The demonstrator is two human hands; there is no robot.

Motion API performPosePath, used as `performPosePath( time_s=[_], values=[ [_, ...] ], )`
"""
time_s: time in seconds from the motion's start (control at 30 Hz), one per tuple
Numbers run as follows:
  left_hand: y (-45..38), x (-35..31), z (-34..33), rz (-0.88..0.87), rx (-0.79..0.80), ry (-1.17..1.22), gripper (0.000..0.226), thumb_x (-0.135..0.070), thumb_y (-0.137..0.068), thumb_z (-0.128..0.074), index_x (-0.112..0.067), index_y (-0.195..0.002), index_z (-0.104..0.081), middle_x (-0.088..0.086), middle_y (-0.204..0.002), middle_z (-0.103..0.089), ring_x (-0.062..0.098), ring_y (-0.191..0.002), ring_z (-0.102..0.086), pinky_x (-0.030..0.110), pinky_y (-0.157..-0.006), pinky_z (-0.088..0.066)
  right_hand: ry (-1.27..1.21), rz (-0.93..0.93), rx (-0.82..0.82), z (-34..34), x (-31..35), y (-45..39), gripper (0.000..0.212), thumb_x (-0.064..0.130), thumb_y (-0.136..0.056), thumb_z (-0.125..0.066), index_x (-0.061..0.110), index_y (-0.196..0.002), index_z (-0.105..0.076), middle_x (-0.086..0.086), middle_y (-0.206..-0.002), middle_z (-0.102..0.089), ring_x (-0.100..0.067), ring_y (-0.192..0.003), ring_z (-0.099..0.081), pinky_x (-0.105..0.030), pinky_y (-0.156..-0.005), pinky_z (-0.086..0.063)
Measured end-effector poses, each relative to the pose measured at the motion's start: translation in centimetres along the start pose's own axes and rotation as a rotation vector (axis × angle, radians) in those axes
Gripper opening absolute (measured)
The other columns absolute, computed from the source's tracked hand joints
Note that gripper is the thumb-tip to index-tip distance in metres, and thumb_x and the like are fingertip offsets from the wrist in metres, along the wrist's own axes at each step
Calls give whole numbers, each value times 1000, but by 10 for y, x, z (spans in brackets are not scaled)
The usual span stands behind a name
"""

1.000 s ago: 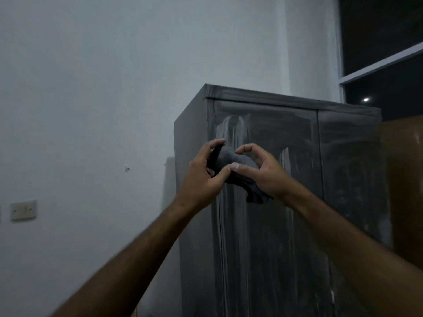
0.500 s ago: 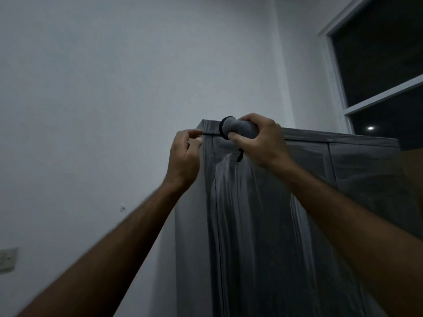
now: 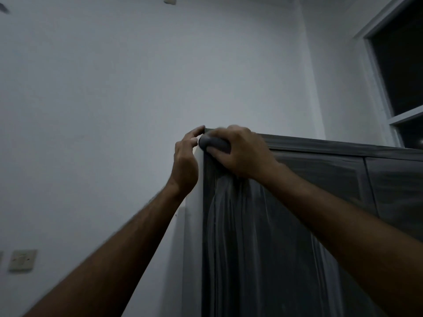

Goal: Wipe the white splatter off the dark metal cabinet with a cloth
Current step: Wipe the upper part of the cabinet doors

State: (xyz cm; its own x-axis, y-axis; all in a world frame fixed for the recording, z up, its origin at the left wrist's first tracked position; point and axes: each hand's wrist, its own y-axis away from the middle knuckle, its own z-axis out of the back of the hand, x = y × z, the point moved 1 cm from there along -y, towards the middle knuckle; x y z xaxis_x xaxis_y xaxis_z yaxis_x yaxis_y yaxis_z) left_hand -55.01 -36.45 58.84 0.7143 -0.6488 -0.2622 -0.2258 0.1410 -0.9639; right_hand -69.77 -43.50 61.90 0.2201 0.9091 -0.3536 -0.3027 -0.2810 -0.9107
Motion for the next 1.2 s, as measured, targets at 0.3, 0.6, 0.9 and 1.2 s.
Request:
performPosePath(
  time_s=[0.3,0.6,0.9,1.2],
  values=[
    [7,0,-6,-43,-12,-50,66,-36,-95,-25,-14,-153,-49,-3,-153,-53,6,-137,-45,2,-100,-35,-19,6,-149,-9,-15,0,35,49,-95,-65,21,-116,-70,-3,-112,-53,-21,-74,-60,-31,-61,-47],
    [5,-6,-4,-5,-17,-121,69,-44,-93,-21,-22,-149,-54,-6,-150,-55,16,-133,-47,20,-103,-37,20,-57,-221,-1,-23,-9,31,46,-95,-63,21,-111,-72,-4,-104,-57,-30,-78,-65,-33,-63,-47],
    [9,-22,0,-13,0,-265,69,-41,-92,-27,-18,-152,-51,-3,-156,-51,12,-138,-43,30,-115,-37,7,-88,-209,6,-44,7,33,47,-91,-60,19,-101,-71,-4,-98,-58,-32,-75,-65,-38,-62,-52],
    [30,-29,-18,-376,38,-859,66,-41,-93,-34,-11,-150,-49,5,-153,-50,13,-140,-39,6,-109,-15,13,-18,-148,18,-75,35,41,54,-89,-51,20,-100,-71,-4,-99,-59,-32,-77,-66,-42,-60,-55]
  ],
)
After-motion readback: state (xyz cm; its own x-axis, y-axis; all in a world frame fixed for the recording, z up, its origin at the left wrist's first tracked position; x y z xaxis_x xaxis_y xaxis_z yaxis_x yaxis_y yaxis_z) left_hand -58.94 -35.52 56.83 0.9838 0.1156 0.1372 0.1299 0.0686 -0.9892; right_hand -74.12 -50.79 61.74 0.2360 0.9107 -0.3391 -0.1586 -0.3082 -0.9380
